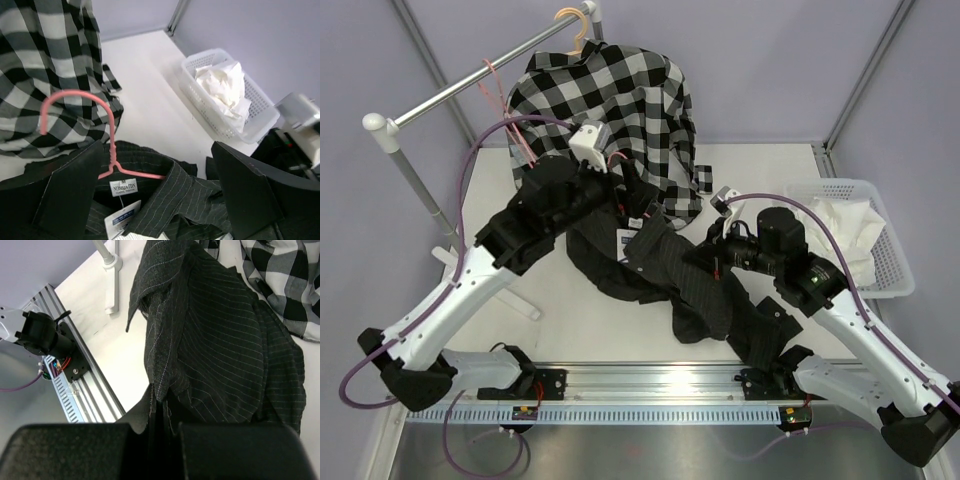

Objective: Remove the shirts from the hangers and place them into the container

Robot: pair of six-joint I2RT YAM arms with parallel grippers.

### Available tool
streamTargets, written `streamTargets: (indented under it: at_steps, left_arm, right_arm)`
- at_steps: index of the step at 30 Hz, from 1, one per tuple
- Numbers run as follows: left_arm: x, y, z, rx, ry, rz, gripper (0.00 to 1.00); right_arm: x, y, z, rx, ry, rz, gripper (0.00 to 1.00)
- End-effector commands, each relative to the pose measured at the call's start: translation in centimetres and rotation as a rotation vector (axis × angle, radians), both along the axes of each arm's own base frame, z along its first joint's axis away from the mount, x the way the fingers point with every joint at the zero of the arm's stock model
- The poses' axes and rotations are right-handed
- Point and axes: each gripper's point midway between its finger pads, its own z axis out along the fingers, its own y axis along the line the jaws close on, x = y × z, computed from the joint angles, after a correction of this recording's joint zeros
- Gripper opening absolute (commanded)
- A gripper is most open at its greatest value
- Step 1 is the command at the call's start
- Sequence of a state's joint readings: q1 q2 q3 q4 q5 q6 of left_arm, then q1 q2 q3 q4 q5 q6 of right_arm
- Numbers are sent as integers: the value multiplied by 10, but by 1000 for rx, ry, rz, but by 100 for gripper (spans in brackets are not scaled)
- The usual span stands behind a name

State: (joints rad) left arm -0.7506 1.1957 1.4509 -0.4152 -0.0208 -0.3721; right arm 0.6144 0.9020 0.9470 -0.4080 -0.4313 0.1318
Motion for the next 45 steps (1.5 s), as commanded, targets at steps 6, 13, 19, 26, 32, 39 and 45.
streamTargets:
  at_steps: [6,13,19,26,32,39,45]
  left_arm:
    - [25,-4,-9,-16,18,183,88]
    - [38,-14,-11,8,-5,209,72]
    - [42,-18,-19,31,4,212,29]
    - [54,-5,-9,33,-68,303,0]
    - [69,-2,-15,10,-73,403,0]
    - [86,-4,-23,20,-79,519,0]
    - [93,-7,-19,-8,-79,579,0]
  right_arm:
    - [3,9,45,120,-126,22,0]
    - [0,9,49,134,-137,29,0]
    - [2,8,54,164,-156,7,0]
    - [18,-3,53,151,-134,-119,29]
    - [12,-33,86,160,-180,-243,72]
    - [10,-74,119,264,-296,-435,82]
    - [11,-74,117,262,-262,-449,86]
